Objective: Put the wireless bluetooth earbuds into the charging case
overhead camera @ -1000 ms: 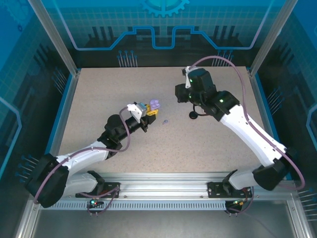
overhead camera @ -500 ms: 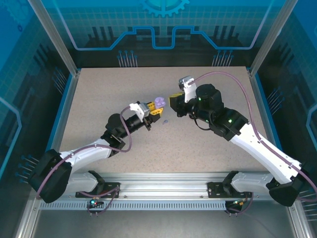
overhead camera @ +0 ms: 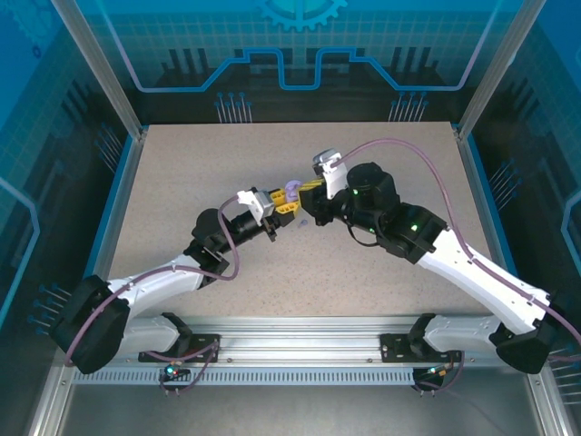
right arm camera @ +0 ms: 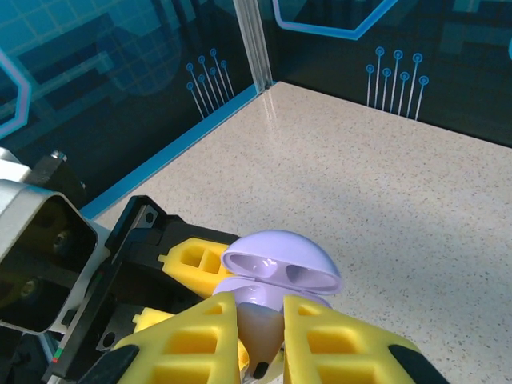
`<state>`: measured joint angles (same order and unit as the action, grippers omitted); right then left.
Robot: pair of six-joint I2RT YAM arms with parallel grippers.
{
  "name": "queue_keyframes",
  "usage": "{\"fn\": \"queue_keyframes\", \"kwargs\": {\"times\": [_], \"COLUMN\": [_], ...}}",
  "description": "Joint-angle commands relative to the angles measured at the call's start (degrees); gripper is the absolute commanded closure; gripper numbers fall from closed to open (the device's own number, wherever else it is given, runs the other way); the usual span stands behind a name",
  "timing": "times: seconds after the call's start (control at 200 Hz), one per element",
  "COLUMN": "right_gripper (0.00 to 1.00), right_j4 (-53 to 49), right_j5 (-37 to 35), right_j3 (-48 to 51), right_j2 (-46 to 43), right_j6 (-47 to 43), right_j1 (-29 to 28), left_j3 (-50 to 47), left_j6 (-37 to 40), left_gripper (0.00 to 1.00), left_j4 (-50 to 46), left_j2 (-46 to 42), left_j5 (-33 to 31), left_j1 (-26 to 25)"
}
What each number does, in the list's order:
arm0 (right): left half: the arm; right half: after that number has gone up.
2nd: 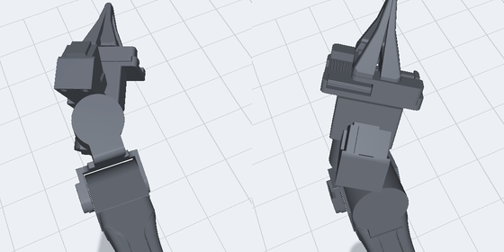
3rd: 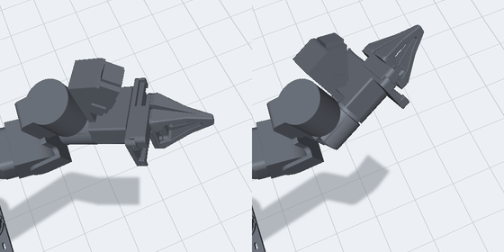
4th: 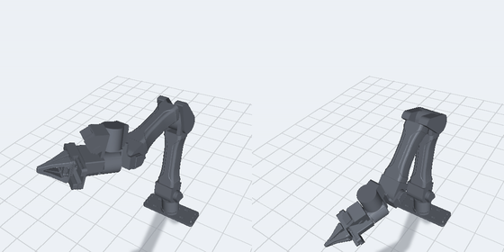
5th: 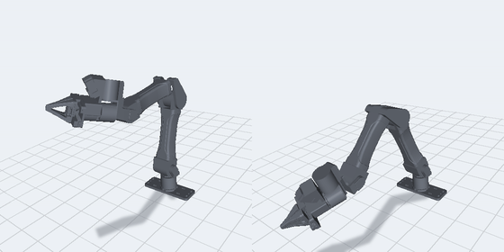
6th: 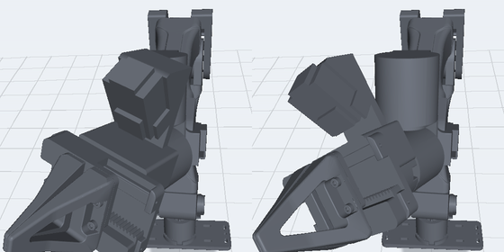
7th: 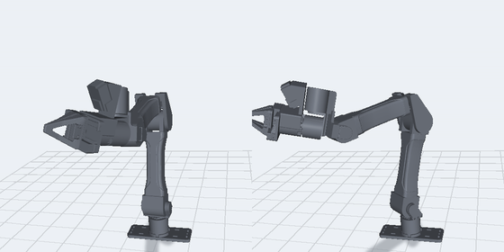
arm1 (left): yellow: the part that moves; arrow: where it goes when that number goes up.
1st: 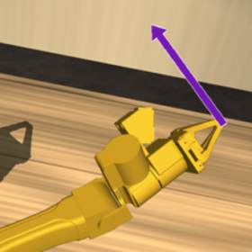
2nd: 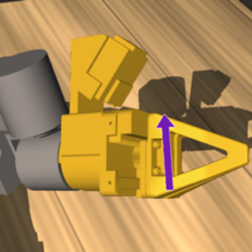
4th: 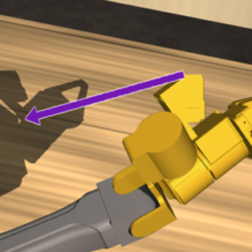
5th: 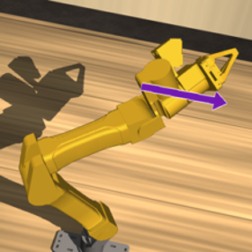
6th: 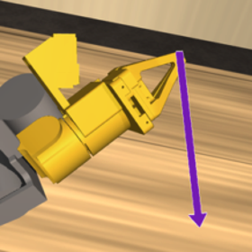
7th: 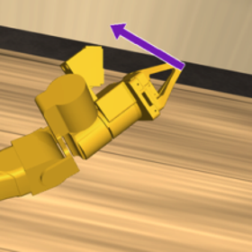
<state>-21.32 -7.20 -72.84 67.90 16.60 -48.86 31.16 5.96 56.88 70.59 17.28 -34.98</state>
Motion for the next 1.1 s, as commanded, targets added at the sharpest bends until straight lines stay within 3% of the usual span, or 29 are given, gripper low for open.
{"fn": "queue_keyframes", "kwargs": {"times": [0.0, 0.63, 1.096], "right_gripper": [0.84, 0.83, 0.84], "right_j4": [1.6, 1.9, 2.3], "right_j5": [-1.8, -5.0, -3.4], "right_j3": [-1.5, -3.1, -4.5], "right_j2": [1.2, -1.9, 2.4], "right_j6": [-1.7, -1.5, -1.3], "right_j1": [-1.5, -1.6, -1.5], "left_j3": [0.7, 0.4, 0.8], "left_j6": [-0.3, 0.0, -0.4], "left_gripper": [1.00, 1.00, 1.00], "left_j4": [1.3, -0.3, -1.3], "left_j2": [-1.6, -2.0, -2.7], "left_j5": [1.8, 1.9, 2.1], "left_j1": [-0.4, -0.5, -0.5]}}
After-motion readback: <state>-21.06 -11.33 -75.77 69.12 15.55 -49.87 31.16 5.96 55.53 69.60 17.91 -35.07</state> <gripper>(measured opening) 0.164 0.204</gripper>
